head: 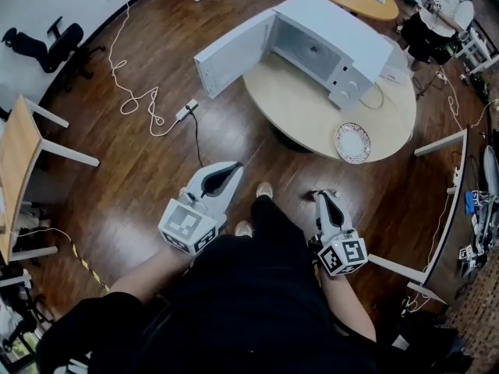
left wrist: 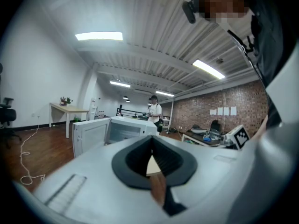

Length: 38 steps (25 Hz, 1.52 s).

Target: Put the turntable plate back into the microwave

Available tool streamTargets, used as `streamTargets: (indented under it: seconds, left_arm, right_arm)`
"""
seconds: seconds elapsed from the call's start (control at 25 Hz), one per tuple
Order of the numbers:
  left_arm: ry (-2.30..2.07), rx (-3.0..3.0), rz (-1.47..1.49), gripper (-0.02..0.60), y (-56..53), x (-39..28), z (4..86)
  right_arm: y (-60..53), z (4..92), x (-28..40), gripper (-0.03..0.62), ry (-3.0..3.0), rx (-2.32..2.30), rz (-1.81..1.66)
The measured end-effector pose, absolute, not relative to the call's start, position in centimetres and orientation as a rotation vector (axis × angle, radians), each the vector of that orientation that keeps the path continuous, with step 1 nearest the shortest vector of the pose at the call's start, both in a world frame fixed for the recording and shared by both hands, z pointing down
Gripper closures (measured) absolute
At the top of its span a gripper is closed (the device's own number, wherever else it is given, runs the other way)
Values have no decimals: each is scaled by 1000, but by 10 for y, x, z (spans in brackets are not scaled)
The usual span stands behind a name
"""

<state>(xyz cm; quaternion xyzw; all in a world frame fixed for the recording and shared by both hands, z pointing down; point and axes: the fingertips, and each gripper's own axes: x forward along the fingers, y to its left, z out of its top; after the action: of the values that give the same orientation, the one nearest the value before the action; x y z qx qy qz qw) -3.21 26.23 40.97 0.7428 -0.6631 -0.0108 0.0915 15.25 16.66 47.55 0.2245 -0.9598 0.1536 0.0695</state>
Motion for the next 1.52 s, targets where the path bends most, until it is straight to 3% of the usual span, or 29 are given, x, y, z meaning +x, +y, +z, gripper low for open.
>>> streamTargets:
  seconds: [0.4, 1.52]
  left_arm:
    - [-1953, 2141, 18, 575, 244, -50, 433]
    - [-1951, 2120, 152, 575, 53, -127, 411]
  right_arm:
    - [148, 490, 123, 592, -2863, 606, 474]
    - [-40, 496, 29, 592, -2879, 571, 598]
